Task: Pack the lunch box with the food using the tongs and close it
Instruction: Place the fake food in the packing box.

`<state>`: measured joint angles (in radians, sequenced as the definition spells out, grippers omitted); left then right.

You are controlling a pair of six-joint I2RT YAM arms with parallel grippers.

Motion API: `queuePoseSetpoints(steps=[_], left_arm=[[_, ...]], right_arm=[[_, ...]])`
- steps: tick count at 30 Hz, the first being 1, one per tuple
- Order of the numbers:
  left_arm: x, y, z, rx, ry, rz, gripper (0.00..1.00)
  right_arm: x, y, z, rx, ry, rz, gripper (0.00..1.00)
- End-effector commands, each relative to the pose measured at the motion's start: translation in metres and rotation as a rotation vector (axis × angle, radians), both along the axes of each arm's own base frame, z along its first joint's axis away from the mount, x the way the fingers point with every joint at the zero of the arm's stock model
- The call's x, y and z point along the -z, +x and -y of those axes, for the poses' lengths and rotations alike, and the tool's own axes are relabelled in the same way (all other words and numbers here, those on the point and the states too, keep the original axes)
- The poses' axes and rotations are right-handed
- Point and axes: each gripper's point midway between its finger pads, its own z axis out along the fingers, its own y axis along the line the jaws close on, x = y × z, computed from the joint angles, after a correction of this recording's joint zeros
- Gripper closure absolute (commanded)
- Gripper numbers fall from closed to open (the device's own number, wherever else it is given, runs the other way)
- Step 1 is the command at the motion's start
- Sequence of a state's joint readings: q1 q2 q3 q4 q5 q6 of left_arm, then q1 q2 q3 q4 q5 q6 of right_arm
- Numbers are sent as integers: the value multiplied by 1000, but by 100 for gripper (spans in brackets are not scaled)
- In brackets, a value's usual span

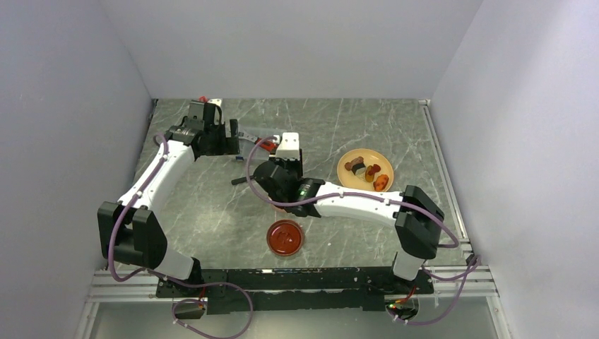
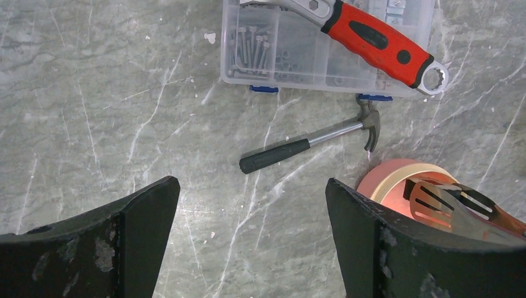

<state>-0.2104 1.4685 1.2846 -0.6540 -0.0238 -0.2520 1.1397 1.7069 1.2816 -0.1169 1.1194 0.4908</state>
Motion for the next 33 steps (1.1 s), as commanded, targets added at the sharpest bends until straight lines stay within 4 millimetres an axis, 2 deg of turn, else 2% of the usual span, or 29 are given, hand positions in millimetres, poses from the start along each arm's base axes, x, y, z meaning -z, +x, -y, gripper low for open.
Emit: queuePoseSetpoints(steps=[1, 14, 19, 26, 29, 33], left_arm=[[-20, 6, 2, 11, -30, 58, 6], [-17, 6, 4, 20, -47, 43, 6], [-16, 6, 3, 17, -45, 40, 6], [-22, 6, 0, 7, -40, 70, 6], [-24, 5, 0, 6, -41, 77, 6], [-25, 4, 2, 15, -52, 80, 6]], right_arm=[[-19, 5, -6, 44, 55, 42, 66], [-20, 7, -11, 36, 46, 43, 53], [-23, 4, -11, 31, 46, 46, 52], [-68, -11, -10, -92, 85, 57, 54], [-82, -19, 5, -129, 75, 56, 55], [-88, -19, 41, -100, 30, 29, 55]])
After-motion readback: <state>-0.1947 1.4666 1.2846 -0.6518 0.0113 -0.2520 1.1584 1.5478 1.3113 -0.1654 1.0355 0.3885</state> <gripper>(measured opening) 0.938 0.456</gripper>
